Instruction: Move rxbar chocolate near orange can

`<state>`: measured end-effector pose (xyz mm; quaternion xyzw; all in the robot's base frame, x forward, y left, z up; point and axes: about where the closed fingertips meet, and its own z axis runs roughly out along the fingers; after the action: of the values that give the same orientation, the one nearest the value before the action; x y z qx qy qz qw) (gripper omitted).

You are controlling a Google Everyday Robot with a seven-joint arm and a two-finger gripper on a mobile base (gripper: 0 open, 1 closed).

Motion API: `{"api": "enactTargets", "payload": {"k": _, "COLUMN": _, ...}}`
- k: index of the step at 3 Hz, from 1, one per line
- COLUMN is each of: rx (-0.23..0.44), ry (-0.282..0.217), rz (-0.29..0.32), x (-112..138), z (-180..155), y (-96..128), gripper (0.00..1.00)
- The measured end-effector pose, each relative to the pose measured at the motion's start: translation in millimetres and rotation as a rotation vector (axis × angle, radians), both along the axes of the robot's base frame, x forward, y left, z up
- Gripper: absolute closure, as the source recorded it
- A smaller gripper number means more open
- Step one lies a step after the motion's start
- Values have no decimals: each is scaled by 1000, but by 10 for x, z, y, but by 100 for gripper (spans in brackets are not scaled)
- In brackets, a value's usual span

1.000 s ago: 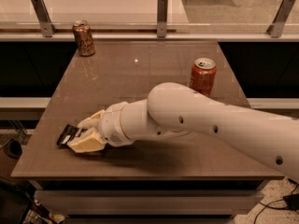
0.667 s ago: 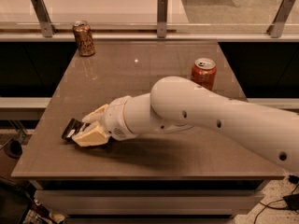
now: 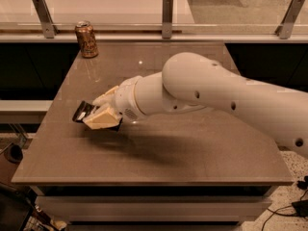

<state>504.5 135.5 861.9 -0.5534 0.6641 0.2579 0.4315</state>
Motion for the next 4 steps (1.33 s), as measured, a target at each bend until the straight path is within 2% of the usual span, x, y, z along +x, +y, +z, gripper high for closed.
{"api": "enactTargets", "payload": {"k": 1, "rx": -19, "ry": -38, "rz": -17, "x": 201, "z": 166, "y": -116, "gripper": 100}}
{"api": "enactTargets", "payload": {"k": 2, "rx": -29, "ry": -67, "rz": -62, "x": 461, "z": 292, "y": -299, "gripper": 100}}
{"api": "enactTargets", "payload": {"k": 4, "rx": -74, "ry": -83, "rz": -182, "x": 1003, "z": 536, "y": -698, "gripper": 100}}
